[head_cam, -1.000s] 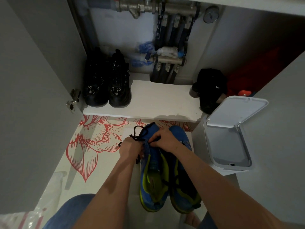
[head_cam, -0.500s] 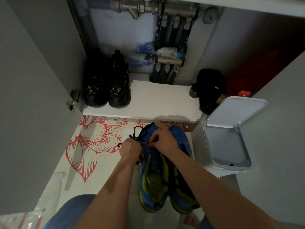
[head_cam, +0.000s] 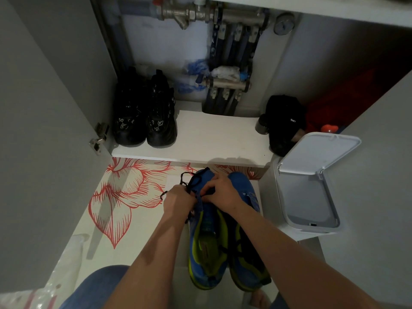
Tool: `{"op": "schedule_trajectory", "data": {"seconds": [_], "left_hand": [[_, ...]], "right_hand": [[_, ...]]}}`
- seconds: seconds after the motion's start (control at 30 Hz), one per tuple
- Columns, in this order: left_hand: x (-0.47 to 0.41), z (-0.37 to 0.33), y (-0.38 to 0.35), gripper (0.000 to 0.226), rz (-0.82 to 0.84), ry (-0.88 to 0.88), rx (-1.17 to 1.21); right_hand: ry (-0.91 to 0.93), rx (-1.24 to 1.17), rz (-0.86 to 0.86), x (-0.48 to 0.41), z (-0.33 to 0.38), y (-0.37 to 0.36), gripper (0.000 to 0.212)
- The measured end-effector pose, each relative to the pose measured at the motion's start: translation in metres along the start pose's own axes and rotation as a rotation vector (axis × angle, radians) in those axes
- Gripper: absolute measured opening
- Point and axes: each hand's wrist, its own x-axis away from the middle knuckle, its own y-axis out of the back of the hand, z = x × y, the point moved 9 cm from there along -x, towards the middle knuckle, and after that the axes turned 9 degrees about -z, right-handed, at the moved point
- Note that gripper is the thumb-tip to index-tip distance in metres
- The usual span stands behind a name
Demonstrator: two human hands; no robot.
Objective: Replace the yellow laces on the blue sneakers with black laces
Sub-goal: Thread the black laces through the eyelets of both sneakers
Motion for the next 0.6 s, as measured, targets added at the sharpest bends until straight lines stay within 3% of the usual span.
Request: {"op": "schedule_trajectory", "data": {"seconds": [0.27,0.43,0.6], "left_hand": [[-0.002,-0.003,0.002,0.021,-0.005,-0.05,-0.089],[0.004,-0.015,0.005,0.021,-0.068,-0.191,-0.16],[0.007,-0.021,0.008,0.019,-0.11,-0.255,-0.213]], "right_hand": [[-0.045,0.042,0.006,0.0,-0.008,-0.007,0.016],[-0.049,0.219,0.043,0.0,-0.009,-0.016,0.019],[-0.066,0.216,0.05,-0.002,-0.01,-0.02,0.019]]}}
